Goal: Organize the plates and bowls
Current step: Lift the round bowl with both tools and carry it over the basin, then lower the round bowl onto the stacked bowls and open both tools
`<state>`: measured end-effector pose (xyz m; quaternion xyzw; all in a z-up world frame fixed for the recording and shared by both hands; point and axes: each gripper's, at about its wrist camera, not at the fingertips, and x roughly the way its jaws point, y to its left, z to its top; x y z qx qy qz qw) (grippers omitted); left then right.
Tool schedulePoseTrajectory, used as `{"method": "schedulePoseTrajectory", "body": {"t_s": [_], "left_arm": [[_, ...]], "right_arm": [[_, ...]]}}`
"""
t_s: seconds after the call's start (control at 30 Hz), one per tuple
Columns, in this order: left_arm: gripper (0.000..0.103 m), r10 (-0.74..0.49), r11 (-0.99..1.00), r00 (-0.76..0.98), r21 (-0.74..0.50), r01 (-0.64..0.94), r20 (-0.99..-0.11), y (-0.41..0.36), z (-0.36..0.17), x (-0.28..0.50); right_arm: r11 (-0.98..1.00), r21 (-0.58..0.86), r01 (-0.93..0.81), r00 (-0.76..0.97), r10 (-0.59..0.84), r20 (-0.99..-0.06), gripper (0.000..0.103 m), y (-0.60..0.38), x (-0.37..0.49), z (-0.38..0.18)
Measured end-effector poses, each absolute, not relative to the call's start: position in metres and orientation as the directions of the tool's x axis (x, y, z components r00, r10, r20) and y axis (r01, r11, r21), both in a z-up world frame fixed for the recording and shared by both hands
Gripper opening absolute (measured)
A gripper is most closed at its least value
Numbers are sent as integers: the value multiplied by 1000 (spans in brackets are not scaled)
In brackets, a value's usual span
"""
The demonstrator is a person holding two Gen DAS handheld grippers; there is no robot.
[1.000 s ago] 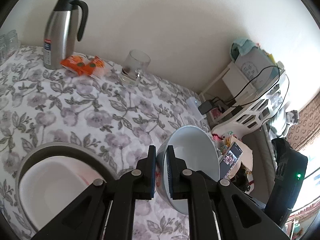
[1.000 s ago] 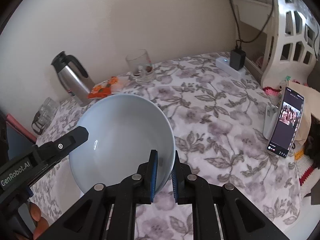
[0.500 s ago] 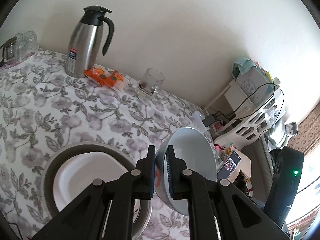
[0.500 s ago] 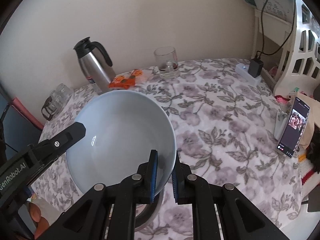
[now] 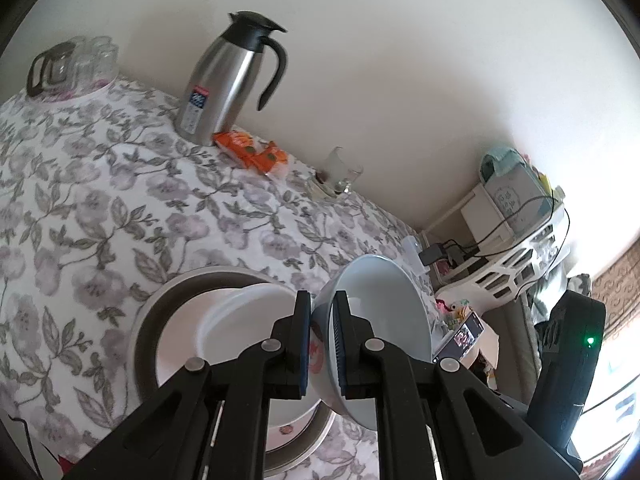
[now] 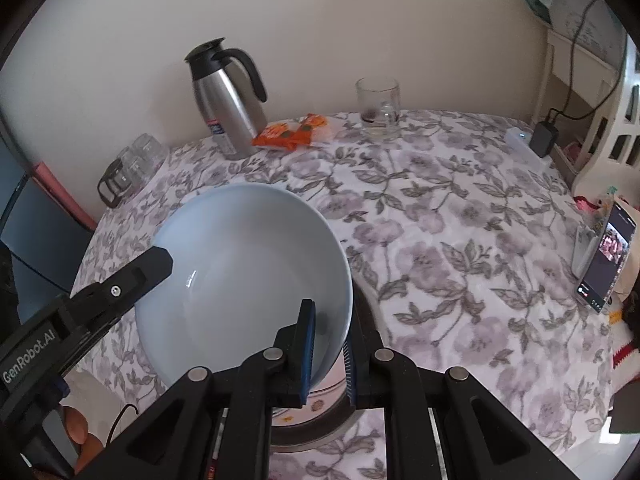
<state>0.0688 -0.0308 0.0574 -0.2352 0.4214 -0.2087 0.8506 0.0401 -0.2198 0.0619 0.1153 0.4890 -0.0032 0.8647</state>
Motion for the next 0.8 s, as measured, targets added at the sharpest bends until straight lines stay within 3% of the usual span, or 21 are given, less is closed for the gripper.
{"method": "schedulePoseTrajectory", "body": {"t_s": [0.8], "left_arm": [[10,-547,786,487,-618,18,-681,5,8,89]], "right_arm": [[984,139,109,441,77,-894,14,-183,64,28]]}}
